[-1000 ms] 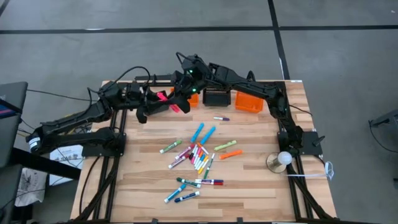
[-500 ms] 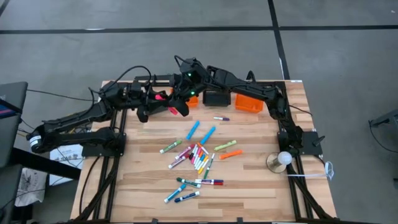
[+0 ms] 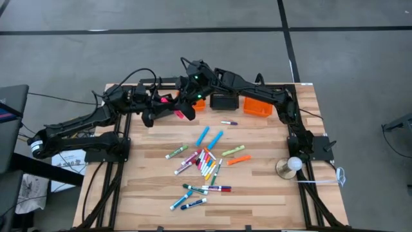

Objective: Pick & Place Markers
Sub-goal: Put the pink highlighter into the left black bin

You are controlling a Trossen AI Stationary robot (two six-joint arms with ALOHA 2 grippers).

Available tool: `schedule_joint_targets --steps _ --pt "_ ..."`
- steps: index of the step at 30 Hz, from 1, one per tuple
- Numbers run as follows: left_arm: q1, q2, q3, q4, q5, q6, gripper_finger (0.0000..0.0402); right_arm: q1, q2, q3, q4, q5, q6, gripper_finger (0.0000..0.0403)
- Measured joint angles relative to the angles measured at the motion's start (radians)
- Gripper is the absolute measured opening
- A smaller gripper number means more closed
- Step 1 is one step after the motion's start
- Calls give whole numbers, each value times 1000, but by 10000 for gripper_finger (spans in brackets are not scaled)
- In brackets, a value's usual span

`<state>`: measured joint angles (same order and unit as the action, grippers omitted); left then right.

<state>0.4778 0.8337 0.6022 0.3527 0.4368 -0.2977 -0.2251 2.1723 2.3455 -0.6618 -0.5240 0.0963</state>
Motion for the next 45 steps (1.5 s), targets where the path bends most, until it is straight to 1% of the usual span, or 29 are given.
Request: schedule_joint_targets --steps 4,10,13,16,20,22,25,29,35,40,45 --pt "0 3 0 -6 -9 0 60 -10 0 0 -26 -12 -2 123" --pt "1 2 0 -8 -7 1 60 -32 0 0 -55 -105 -2 196" --pt "8 1 0 -12 -9 5 60 -47 -2 1 -133 -126 0 224" --pt "38 -10 0 -42 -24 6 60 -66 -2 1 -277 -128 -26 237" --pt "83 -37 0 -133 -64 35 60 -93 -2 1 -524 -109 -123 238" --pt "97 -48 0 -187 -90 40 60 -106 -2 1 -634 -69 -171 234" --pt "108 -49 1 -267 -109 69 60 -120 -2 1 -734 -7 -228 227" --pt "106 -39 50 -439 -160 122 60 -137 -2 1 -784 -3 -274 218" --pt "106 -39 161 -722 -309 224 60 -142 -2 1 -802 -28 -338 211" --pt "106 -36 208 -846 -386 261 60 -165 -26 0 -812 -30 -362 206" --pt "107 -2 216 -935 -416 278 60 -201 -84 0 -813 -26 -375 197"
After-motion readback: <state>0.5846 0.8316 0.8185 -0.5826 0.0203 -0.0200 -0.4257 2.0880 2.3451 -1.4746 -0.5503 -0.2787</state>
